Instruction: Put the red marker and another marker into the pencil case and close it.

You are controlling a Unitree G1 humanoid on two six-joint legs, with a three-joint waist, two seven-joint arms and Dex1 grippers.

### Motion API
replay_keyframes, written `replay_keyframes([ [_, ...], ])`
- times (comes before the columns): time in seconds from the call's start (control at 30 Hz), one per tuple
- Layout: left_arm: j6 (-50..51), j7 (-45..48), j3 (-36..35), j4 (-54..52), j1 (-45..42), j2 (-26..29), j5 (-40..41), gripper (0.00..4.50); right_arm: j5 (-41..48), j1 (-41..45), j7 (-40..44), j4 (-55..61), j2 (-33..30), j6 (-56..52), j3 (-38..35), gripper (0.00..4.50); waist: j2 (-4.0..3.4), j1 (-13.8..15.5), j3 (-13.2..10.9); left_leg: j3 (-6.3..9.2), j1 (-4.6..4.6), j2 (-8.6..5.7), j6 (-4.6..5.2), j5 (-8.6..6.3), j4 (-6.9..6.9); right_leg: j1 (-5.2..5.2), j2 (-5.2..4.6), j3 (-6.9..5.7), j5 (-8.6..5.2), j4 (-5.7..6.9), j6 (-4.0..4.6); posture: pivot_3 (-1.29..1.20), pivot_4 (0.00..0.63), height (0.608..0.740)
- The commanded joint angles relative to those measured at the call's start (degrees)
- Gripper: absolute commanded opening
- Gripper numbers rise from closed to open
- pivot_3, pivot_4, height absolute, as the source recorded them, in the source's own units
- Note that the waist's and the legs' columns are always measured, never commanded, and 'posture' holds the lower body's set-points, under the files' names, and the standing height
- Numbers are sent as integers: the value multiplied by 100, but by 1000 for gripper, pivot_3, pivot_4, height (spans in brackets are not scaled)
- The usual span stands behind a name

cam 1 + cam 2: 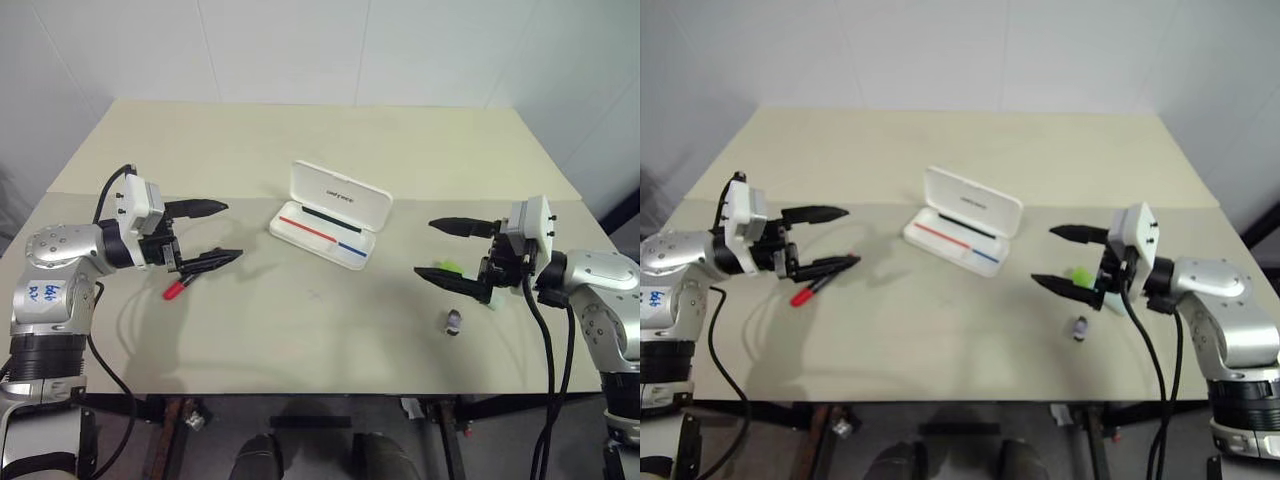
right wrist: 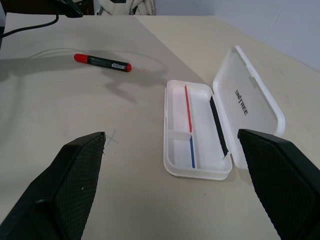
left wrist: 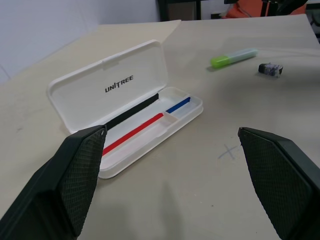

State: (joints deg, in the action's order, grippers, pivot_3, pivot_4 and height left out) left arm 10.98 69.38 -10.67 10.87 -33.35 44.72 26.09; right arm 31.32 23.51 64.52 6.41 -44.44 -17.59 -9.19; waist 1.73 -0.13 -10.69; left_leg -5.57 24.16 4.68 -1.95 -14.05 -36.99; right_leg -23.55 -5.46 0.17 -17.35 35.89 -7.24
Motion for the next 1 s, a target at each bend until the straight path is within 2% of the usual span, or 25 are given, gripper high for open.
replay_keyframes([
  [0.03, 5, 67, -9, -98, -99, 26, 74, 4487, -91, 203, -28, 39, -30, 85, 22, 4500, 0, -18, 0, 0, 0, 0, 0, 0, 0, 0, 0, 1, 0, 0, 0, 0, 150, 740],
  [0.27, -177, 114, 184, 314, -412, -78, -111, 4487, -318, 512, -328, 262, -5, -318, 380, 4500, 0, -7, 0, 0, 0, 2, -1, 1, -7, -2, 2, 1, 3, 6, 2, 0, 150, 740],
  [0.37, -385, 163, 181, 570, -509, 6, -234, 4487, -527, 1215, -720, 412, 23, -1310, 950, 4500, -4, -49, -2, -5, 1, 2, 0, 0, -9, -7, 1, 5, 6, 7, 6, 0, 150, 740],
  [0.6, -386, -53, -49, 248, -134, 59, -161, 4487, -1116, 1790, -929, -29, 667, -1352, 1833, 4500, -3, -80, -2, -10, 6, 11, -1, -2, 0, -14, 5, 3, 6, 4, 14, 0, 150, 740],
  [0.8, -245, -260, -193, -72, 196, 99, -84, 4500, -1596, 2051, -589, -615, 948, -1245, 2506, 2560, -3, -85, -2, -14, 12, 11, 0, -3, -5, -18, 4, 3, 6, 4, 14, 0, 150, 740],
  [1.0, -222, -287, -209, 31, 383, 231, -185, 4500, -1938, 2564, -399, -1502, 1417, -1302, 2861, 2560, -4, -149, -2, -13, 8, 11, -1, -2, -7, -18, 4, 4, 7, 13, 13, 0, 150, 740],
])
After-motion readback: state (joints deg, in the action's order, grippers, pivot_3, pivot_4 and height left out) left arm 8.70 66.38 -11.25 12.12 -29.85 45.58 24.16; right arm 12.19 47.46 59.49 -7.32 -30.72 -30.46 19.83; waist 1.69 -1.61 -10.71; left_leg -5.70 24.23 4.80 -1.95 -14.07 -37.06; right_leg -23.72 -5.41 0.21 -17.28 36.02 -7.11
